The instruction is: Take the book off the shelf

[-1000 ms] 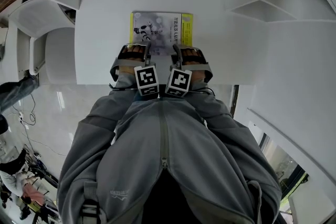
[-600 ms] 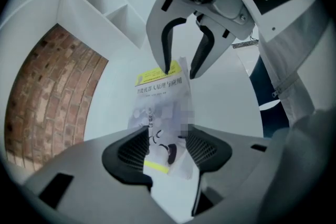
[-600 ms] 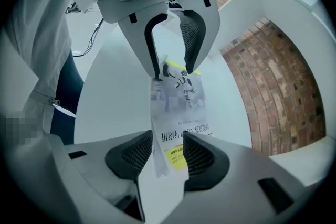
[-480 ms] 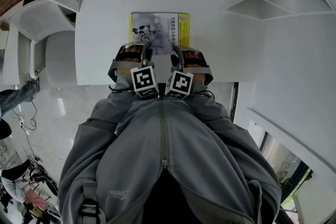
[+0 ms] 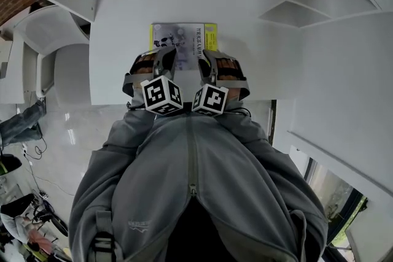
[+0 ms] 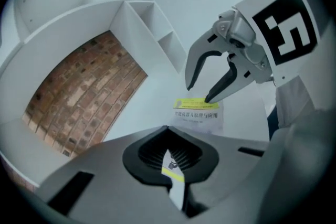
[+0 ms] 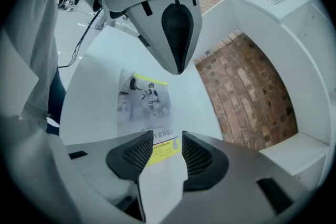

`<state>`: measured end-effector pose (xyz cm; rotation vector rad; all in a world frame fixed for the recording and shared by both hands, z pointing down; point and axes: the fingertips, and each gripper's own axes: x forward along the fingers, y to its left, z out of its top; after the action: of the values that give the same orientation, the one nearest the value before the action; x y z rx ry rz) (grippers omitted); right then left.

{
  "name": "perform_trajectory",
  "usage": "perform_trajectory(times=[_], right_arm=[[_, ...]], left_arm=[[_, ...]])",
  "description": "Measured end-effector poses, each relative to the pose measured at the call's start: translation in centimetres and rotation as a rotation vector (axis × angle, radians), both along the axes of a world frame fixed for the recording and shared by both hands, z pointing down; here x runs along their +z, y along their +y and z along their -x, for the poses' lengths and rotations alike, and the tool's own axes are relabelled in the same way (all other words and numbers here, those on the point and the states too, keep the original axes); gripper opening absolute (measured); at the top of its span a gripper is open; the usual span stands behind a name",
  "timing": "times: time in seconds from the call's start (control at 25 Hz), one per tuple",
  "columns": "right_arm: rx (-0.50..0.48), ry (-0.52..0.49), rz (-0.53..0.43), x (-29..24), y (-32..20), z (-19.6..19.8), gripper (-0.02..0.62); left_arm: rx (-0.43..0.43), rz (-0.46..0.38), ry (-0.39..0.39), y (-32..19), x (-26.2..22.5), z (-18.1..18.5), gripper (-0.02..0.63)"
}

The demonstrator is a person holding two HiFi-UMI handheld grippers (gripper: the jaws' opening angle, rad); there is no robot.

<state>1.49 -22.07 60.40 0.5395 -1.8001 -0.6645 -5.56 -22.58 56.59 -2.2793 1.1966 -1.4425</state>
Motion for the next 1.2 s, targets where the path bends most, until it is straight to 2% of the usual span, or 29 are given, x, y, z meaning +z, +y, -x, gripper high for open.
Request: perform_trajectory(times=[0.2, 0.4, 0.56, 0.68, 0.88, 1.2], right_arm=[[0.032, -0.091, -0.056, -4.0, -1.6, 0.4, 0.167], [0.058, -0.187, -0.138, -9.0, -3.2, 1.1, 0.119], [0.068, -0.254, -0.203, -12.5, -4.3, 1.3, 0.093], [0.097, -0.343, -0.217, -14.6, -4.9, 1.3, 0.078], [0.143, -0.500, -0.241, -18.4, -5.5, 1.2, 0.054], [0.197, -0.836, -0.208, -23.6, -5.3, 0.8, 0.028]], left_arm=[[-0.088, -0.076, 0.121, -1.1, -3.7, 0.8, 0.006], [-0.184, -0.146, 0.302, -2.5, -7.4, 1.8, 0.006], [-0.221, -0.222, 0.382, -3.1, -10.6, 2.5, 0.006], [-0.239, -0.264, 0.445, -3.2, -12.4, 2.7, 0.006], [-0.258, -0.336, 0.502, -3.1, -14.7, 2.9, 0.006], [-0.275, -0.424, 0.635, -2.5, -18.7, 3.1, 0.006]])
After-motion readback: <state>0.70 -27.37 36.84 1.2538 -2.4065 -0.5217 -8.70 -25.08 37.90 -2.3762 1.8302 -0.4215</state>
